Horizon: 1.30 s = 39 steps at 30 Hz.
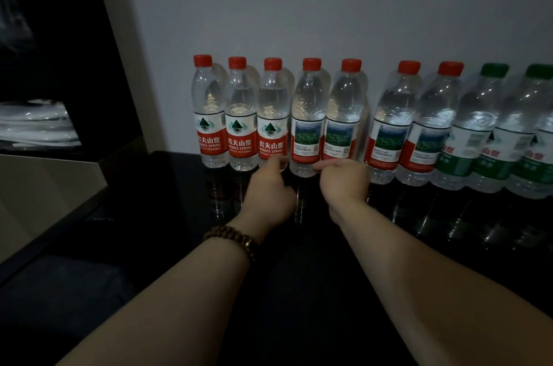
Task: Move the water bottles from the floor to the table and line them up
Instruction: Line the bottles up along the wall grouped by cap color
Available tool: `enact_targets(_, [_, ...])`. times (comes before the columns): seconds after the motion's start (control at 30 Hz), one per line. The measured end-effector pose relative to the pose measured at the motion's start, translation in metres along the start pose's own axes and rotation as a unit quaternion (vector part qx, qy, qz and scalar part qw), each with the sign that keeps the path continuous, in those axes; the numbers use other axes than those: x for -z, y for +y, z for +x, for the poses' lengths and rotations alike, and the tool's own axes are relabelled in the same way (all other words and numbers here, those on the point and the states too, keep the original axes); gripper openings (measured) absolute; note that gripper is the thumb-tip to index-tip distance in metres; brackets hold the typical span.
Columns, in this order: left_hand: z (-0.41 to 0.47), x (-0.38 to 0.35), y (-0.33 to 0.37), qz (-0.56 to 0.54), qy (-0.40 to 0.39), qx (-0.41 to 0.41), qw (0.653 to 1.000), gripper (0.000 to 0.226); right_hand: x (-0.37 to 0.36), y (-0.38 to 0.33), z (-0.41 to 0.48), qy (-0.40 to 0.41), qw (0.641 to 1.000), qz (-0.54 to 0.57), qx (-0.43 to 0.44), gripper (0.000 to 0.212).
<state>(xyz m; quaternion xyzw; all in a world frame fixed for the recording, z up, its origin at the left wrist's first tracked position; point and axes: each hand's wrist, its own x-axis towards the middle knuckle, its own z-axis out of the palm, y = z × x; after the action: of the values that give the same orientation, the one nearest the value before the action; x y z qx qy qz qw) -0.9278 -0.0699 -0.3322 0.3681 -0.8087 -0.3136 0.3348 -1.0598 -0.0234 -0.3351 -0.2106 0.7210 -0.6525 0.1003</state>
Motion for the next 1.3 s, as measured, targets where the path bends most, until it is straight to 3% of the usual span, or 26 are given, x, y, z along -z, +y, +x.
enact_targets(0.17, [0.001, 0.000, 0.000, 0.018, -0.012, -0.023, 0.999, 0.061, 0.029, 0.000, 0.005, -0.197, 0.978, 0.054, -0.041, 0.049])
enact_targets(0.33, [0.008, -0.004, 0.000, 0.036, -0.021, 0.015, 0.999, 0.055, 0.043, -0.003, 0.012, -0.301, 0.943, 0.118, -0.083, 0.040])
enact_targets(0.47, [0.011, -0.006, 0.000, -0.012, 0.011, 0.076, 0.997, 0.044, 0.040, -0.003, 0.002, -0.253, 0.962, 0.092, -0.035, 0.038])
enact_targets(0.6, [0.014, -0.013, 0.001, 0.004, 0.022, 0.026, 0.999, 0.045, 0.037, 0.003, -0.003, -0.145, 0.984, -0.022, 0.105, 0.048])
enact_targets(0.7, [0.015, -0.013, 0.005, -0.028, 0.077, 0.007, 0.997, 0.048, 0.035, 0.004, 0.001, -0.116, 0.981, -0.065, 0.139, 0.060])
enact_targets(0.83, [0.014, -0.015, 0.007, -0.051, 0.111, -0.006, 0.992, 0.051, 0.029, 0.006, 0.004, -0.155, 0.974, -0.096, 0.135, 0.069])
enact_targets(1.07, [0.019, -0.017, 0.001, -0.061, 0.021, 0.002, 0.998, 0.073, 0.024, 0.009, 0.004, -0.217, 0.963, -0.101, 0.120, 0.077])
enact_targets(1.23, [0.018, -0.014, -0.001, -0.087, 0.082, 0.013, 0.993, 0.069, 0.022, 0.013, 0.007, -0.203, 0.968, -0.095, 0.110, 0.076])
enact_targets(1.3, [0.017, -0.014, -0.001, -0.107, 0.063, 0.015, 0.992, 0.072, 0.021, 0.013, 0.006, -0.202, 0.969, -0.096, 0.107, 0.076])
